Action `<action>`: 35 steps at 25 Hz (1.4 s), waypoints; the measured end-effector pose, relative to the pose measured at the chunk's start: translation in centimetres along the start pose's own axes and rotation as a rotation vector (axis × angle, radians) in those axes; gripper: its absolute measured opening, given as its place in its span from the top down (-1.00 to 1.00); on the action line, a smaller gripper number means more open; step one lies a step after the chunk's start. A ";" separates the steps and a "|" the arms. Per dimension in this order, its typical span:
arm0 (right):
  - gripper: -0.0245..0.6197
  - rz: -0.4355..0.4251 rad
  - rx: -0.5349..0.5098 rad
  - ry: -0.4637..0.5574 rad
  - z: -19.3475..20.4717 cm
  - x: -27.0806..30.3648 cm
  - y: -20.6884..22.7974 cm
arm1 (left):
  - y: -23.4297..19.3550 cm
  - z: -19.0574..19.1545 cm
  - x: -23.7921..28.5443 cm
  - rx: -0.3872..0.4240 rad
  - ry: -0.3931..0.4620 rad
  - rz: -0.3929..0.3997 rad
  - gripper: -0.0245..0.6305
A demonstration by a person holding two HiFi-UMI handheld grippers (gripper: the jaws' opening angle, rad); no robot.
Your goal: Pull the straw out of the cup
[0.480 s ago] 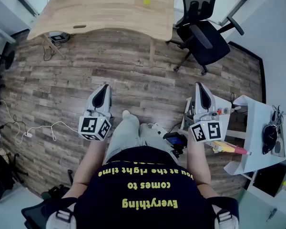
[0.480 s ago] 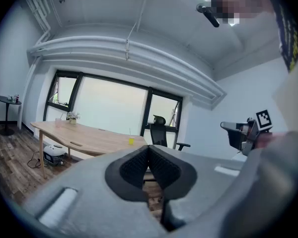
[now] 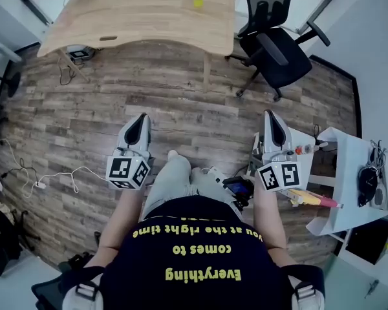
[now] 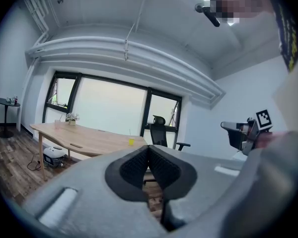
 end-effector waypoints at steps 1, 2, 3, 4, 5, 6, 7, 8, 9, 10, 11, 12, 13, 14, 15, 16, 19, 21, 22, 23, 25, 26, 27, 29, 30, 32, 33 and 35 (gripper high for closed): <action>0.90 -0.006 0.009 -0.005 0.2 0.2 0.1 | 0.0 0.0 0.1 0.000 0.001 -0.001 0.93; 0.90 -0.011 0.022 -0.010 0.4 0.4 0.1 | -0.1 -0.1 0.1 0.000 0.001 -0.003 0.93; 0.90 -0.012 0.035 -0.013 0.7 0.6 0.3 | -0.1 0.0 0.2 0.000 -0.001 -0.005 0.93; 0.90 -0.010 0.048 -0.015 0.9 0.7 0.4 | -0.2 0.1 0.2 -0.001 -0.004 -0.008 0.93; 0.90 -0.006 0.058 -0.016 1.1 0.9 0.6 | -0.3 0.3 0.3 -0.003 -0.010 -0.012 0.93; 0.90 -0.003 0.063 -0.019 1.3 1.0 0.7 | -0.4 0.6 0.3 -0.006 -0.017 -0.016 0.93; 0.90 -0.003 0.065 -0.022 1.5 1.2 0.9 | -0.5 0.8 0.4 -0.008 -0.023 -0.019 0.93; 0.90 -0.004 0.065 -0.027 1.7 1.5 1.0 | -0.7 1.1 0.7 -0.010 -0.027 -0.021 0.93; 0.90 -0.007 0.065 -0.033 2.0 1.8 1.2 | -0.9 1.3 1.1 -0.012 -0.029 -0.022 0.93; 0.90 -0.011 0.067 -0.039 2.3 2.2 1.5 | -1.1 1.4 1.6 -0.014 -0.029 -0.023 0.93; 0.90 -0.014 0.070 -0.044 2.5 2.6 1.7 | -1.3 1.6 2.2 -0.017 -0.029 -0.023 0.93; 0.90 -0.014 0.073 -0.047 2.7 3.1 2.0 | -1.6 1.8 2.8 -0.019 -0.029 -0.022 0.93; 0.90 -0.014 0.076 -0.047 2.9 3.6 2.3 | -1.9 1.9 3.6 -0.022 -0.029 -0.021 0.93; 0.90 -0.013 0.076 -0.048 2.9 4.2 2.6 | -2.1 2.1 4.4 -0.025 -0.030 -0.019 0.93; 0.90 -0.014 0.075 -0.048 3.0 4.7 2.9 | -2.3 2.2 5.3 -0.029 -0.031 -0.016 0.93; 0.90 -0.016 0.072 -0.049 3.0 5.3 3.2 | -2.6 2.4 6.3 -0.031 -0.033 -0.012 0.93; 0.90 -0.024 0.055 -0.067 3.6 7.4 4.3 | -3.4 2.8 9.4 -0.033 -0.041 -0.001 0.93; 0.90 -0.023 0.054 -0.076 3.9 9.0 5.0 | -4.0 2.7 11.6 -0.033 -0.040 0.007 0.93; 0.90 -0.024 0.053 -0.076 4.0 9.9 5.4 | -4.2 2.6 12.7 -0.032 -0.038 0.012 0.93; 0.90 -0.025 0.052 -0.075 4.1 10.8 5.7 | -4.5 2.4 13.7 -0.031 -0.035 0.016 0.93; 0.90 -0.028 0.049 -0.072 4.2 12.8 6.3 | -5.2 2.2 15.8 -0.033 -0.029 0.021 0.93; 0.90 -0.029 0.049 -0.068 4.2 13.8 6.5 | -5.6 2.1 16.8 -0.035 -0.027 0.024 0.93; 0.90 -0.031 0.048 -0.064 4.3 14.8 6.7 | -5.9 2.0 17.7 -0.035 -0.027 0.028 0.93; 0.90 -0.035 0.047 -0.057 4.4 16.6 7.0 | -6.6 1.8 19.4 -0.036 -0.026 0.035 0.93; 0.90 -0.037 0.048 -0.055 4.6 17.4 7.1 | -6.9 1.7 20.2 -0.036 -0.026 0.039 0.93; 0.90 -0.038 0.051 -0.054 5.0 19.0 7.5 | -7.6 1.7 21.8 -0.036 -0.027 0.044 0.93; 0.90 -0.037 0.053 -0.055 5.3 19.8 7.6 | -8.0 1.6 22.6 -0.036 -0.026 0.046 0.93; 0.90 -0.036 0.055 -0.059 5.8 21.3 8.0 | -8.8 1.6 24.2 -0.036 -0.025 0.049 0.93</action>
Point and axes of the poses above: the fingertips, and each gripper's own axes: x forward along the fingers, y to its right, z out of its underside, the point moved 2 cm from there along -x, backward along the fingers, and after that the axes turned 12 degrees about y, right-handed, at the moved point
